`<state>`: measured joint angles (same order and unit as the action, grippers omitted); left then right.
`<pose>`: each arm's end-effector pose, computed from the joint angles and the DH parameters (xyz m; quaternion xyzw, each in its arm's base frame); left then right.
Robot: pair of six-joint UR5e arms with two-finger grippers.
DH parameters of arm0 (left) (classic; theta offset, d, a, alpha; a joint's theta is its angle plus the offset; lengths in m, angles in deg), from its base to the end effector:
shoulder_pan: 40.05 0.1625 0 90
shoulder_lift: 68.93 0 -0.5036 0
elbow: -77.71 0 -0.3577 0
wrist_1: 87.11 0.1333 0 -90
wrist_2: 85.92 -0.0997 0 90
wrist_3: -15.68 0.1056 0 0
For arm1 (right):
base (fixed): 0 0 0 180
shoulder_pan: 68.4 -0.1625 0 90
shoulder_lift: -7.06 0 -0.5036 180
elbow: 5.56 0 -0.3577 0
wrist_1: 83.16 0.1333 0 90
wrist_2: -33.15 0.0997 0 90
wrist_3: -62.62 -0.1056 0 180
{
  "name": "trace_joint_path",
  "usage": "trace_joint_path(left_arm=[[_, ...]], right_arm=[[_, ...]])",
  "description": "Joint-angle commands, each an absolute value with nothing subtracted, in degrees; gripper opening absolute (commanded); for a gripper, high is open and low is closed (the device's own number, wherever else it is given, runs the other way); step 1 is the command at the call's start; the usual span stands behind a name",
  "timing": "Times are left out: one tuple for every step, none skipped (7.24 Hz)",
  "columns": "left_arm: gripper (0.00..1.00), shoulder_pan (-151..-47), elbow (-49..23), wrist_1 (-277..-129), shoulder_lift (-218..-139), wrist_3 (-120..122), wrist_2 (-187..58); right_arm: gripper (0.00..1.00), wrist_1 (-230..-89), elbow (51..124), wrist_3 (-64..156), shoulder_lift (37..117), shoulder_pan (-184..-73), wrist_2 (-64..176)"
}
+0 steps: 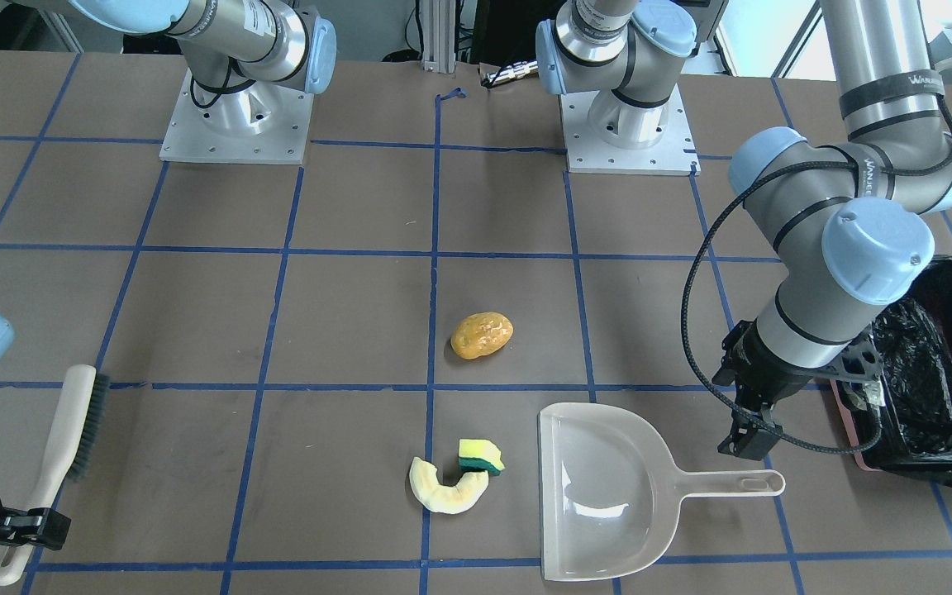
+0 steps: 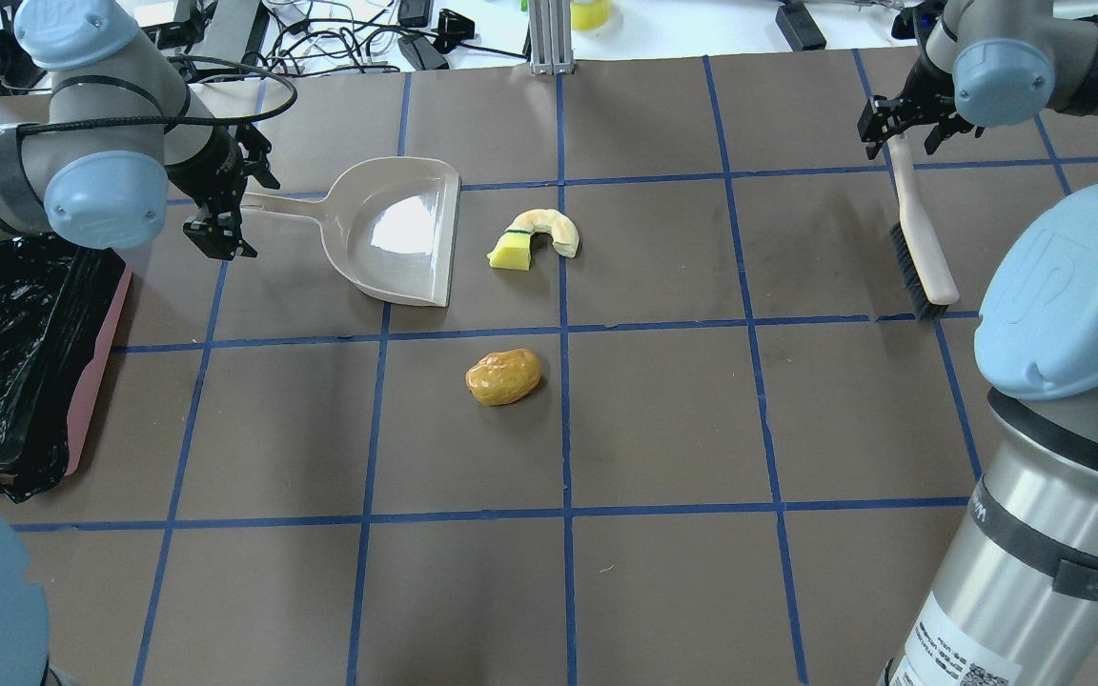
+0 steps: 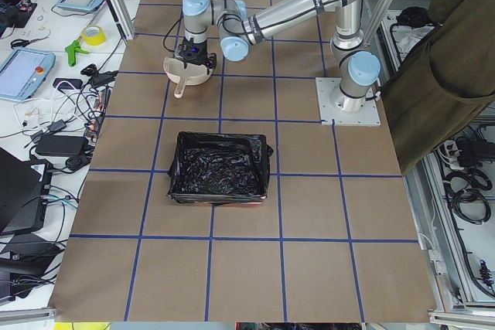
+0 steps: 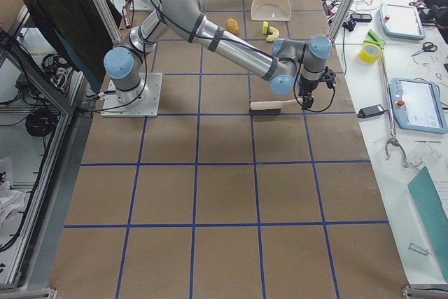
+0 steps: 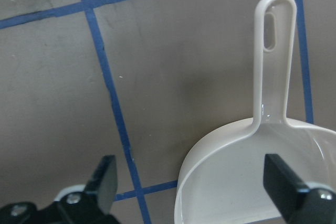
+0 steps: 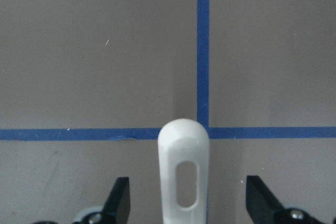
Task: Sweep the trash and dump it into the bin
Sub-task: 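Close the left gripper on the dustpan handle while the right gripper grasps the brush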
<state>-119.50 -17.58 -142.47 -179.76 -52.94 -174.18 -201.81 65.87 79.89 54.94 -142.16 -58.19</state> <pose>-0.0217 -0.6291 0.3861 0.6345 -0.7692 0.0576 0.0493 -0.0909 -0.7800 0.2968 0.0085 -0.9989 0.0392 0.0240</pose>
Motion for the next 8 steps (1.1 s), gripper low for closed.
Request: trace_joint_path(left_arm=[[0.96,-119.5,-12.24,-139.58,-185.27,-53.75,-173.72],[0.96,-119.5,-9.94,-139.66,-187.64,-53.75,-173.9],[0.96,-119.5,-9.22,-139.58,-190.1,-53.75,-174.07],[0.96,-119.5,-8.08,-139.49,-191.43,-54.02,-173.99],[0.97,-119.5,-7.9,-139.49,-192.06,-54.11,-174.16],[0.97,-119.5,-8.07,-139.58,-192.41,-54.8,-174.42],[0.96,-119.5,-8.33,-139.66,-192.5,-54.98,-174.51],[0.96,-119.5,-8.33,-139.66,-192.76,-55.07,-174.78]], right_arm=[[0.76,-202.43,66.95,82.21,55.13,-141.88,-56.0],[0.74,-202.25,67.04,83.44,55.39,-141.88,-55.19],[0.74,-201.99,67.04,85.28,55.57,-141.79,-54.92],[0.74,-201.81,67.12,88.78,55.66,-140.83,-53.01],[0.73,-201.72,67.04,89.42,55.66,-139.87,-52.73],[0.7,-202.07,66.86,89.43,55.75,-139.86,-52.72],[0.61,-202.33,66.77,89.51,55.75,-139.86,-52.72],[0.44,-201.99,66.51,89.51,55.83,-139.86,-52.64]])
